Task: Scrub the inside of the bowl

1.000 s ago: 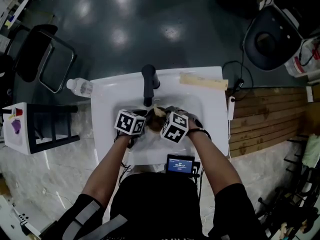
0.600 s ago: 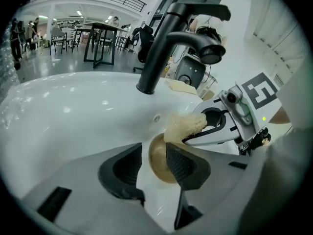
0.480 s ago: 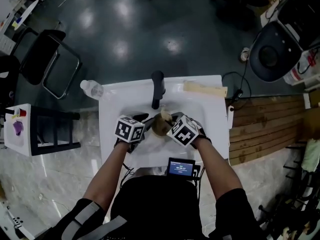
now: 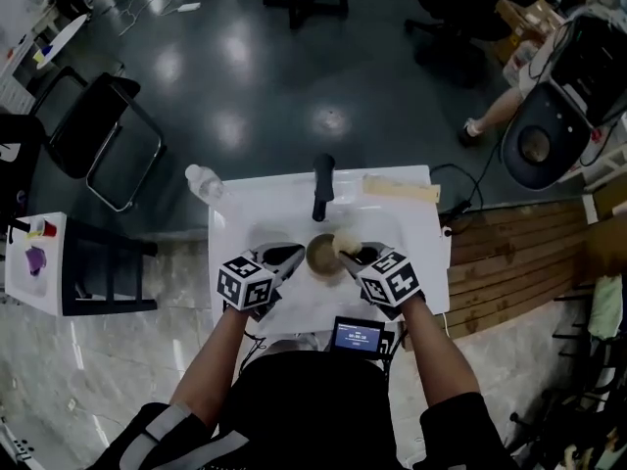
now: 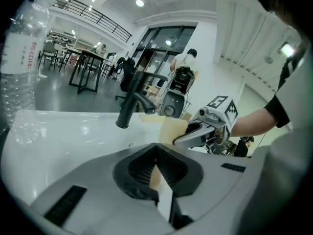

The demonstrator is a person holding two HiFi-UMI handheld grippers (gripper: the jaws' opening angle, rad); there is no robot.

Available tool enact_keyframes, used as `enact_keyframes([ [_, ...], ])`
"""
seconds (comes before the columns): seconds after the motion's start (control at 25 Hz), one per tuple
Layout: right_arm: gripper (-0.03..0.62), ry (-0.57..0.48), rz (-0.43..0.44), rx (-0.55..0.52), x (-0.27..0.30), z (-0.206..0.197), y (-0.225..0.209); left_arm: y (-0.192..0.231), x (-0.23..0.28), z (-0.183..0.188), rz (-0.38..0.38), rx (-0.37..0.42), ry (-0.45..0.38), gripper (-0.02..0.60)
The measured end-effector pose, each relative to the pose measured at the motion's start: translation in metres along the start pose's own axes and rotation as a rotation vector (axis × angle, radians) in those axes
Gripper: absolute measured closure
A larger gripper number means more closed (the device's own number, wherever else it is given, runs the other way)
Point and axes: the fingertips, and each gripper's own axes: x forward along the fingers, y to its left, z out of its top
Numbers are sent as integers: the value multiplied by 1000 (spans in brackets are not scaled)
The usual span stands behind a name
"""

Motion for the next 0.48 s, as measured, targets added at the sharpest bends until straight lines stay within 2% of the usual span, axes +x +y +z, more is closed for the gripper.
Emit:
enact_keyframes([
  [0.12, 554, -53, -11, 52, -17, 7, 13, -28, -18, 6, -125, -19, -87, 578],
  [0.2, 554, -86, -25, 77, -27, 13, 22, -42, -29, 9, -182, -20, -137, 578],
  [0.32, 554, -108, -59, 74, -40, 13, 32, -54, -39, 6, -218, -5, -171, 578],
  [0.48, 554, -90, -63, 38, -55, -1, 47, -77, -45, -8, -260, 27, -174, 578],
])
